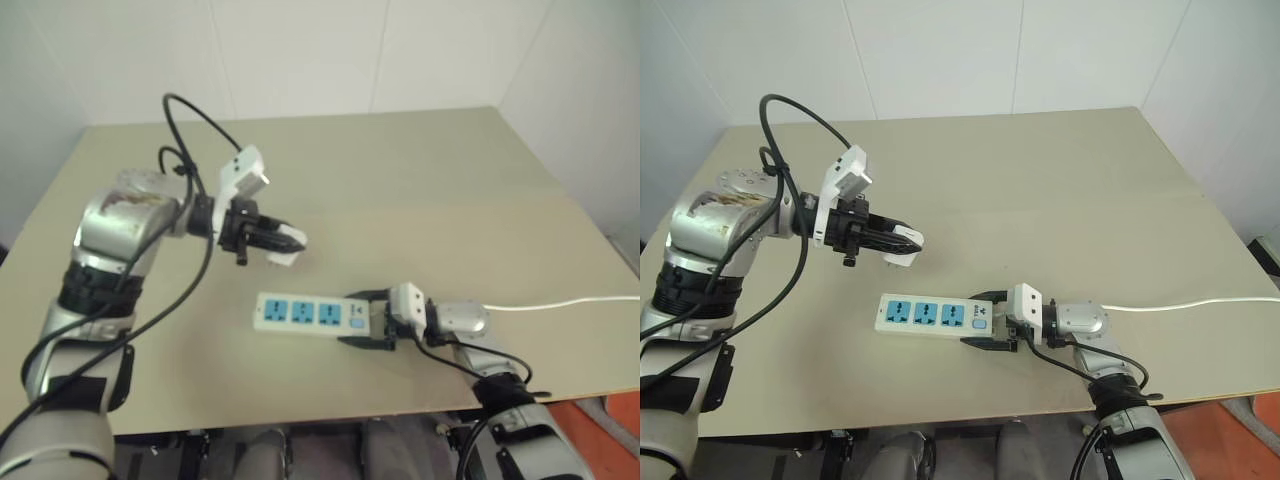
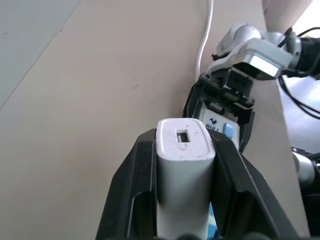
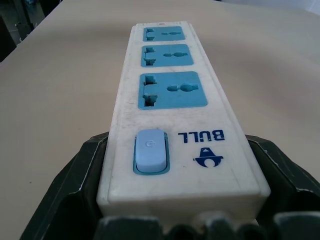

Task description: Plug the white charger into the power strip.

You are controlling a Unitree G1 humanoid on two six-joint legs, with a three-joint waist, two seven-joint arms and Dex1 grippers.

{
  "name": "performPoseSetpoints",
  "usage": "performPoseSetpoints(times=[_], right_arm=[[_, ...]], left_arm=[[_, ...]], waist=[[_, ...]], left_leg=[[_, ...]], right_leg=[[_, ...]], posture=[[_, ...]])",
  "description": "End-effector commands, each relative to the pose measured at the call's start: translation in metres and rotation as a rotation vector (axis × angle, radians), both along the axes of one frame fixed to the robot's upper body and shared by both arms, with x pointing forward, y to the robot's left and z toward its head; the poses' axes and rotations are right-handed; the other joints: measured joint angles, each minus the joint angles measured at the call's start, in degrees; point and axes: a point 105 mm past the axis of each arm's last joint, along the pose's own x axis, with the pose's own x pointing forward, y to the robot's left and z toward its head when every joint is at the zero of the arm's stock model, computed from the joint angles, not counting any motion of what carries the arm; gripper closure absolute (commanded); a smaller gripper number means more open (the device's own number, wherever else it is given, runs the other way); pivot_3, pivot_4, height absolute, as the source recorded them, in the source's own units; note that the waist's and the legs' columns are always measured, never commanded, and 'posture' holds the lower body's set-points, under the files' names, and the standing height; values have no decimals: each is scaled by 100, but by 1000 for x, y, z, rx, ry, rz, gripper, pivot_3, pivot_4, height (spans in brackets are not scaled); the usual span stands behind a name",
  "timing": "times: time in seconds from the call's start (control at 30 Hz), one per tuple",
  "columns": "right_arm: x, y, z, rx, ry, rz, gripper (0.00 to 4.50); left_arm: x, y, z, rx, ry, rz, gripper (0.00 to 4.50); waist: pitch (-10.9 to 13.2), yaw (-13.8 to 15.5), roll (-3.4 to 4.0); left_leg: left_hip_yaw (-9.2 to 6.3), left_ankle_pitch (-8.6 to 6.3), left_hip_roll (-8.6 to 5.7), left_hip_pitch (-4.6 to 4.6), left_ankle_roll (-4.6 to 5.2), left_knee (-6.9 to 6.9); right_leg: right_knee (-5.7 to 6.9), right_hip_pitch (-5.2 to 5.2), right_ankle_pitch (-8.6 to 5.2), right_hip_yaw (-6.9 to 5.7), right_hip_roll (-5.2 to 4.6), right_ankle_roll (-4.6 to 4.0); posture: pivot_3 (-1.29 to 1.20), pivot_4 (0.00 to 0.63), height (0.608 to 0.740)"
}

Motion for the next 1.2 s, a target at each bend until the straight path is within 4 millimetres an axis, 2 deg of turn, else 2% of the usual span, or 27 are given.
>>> performPoseSetpoints(times=[0.03,0.27,0.43,0.63,0.8,0.93,1.03,1.2], right_arm=[[-16,10,-14,-43,81,114,1067],[-23,15,-15,-54,128,194,1067],[-13,15,-19,-53,156,154,1067],[-7,5,-31,-97,177,110,1067],[-2,4,-30,-102,162,89,1067],[1,4,-28,-97,151,71,1067],[2,4,-27,-96,149,66,1067],[4,2,-27,-99,146,55,1067]], left_arm=[[-12,-4,12,-40,-13,-66,3481],[-12,-4,12,-32,-16,-64,3481],[-21,-8,14,-65,-32,-91,3481],[-35,-15,17,-130,-62,-161,3481],[-41,-23,19,-199,-53,-182,3481],[-48,-26,5,-222,-80,-187,3481],[-51,-23,-3,-313,-53,-171,3481],[-48,-19,-22,-305,-154,-148,3481]], waist=[[0,3,0],[-1,4,-1],[-4,-7,-7],[-16,8,-26],[-17,28,-28],[-18,8,-29],[-19,16,-30],[-19,47,-31]], left_leg=[[1,0,4,0,0,-1],[8,-10,29,5,-10,-5],[18,-11,37,14,-11,-8],[31,-10,65,39,-15,-9],[32,-11,67,121,-16,-27],[34,-11,72,125,-16,-29],[37,-11,79,123,-17,-32],[41,-11,97,122,-17,-32]], right_leg=[[-1,0,0,2,4,-1],[-4,-3,2,11,30,-3],[-5,-2,4,24,37,-8],[-10,9,27,45,72,-45],[-43,104,41,44,75,-43],[-55,106,55,52,81,-39],[-56,101,60,58,87,-45],[-86,102,83,63,109,-60]], posture=[[0,150,740],[0,150,740],[0,150,740],[0,150,740],[0,150,740],[0,150,740],[0,150,740],[0,150,740]])
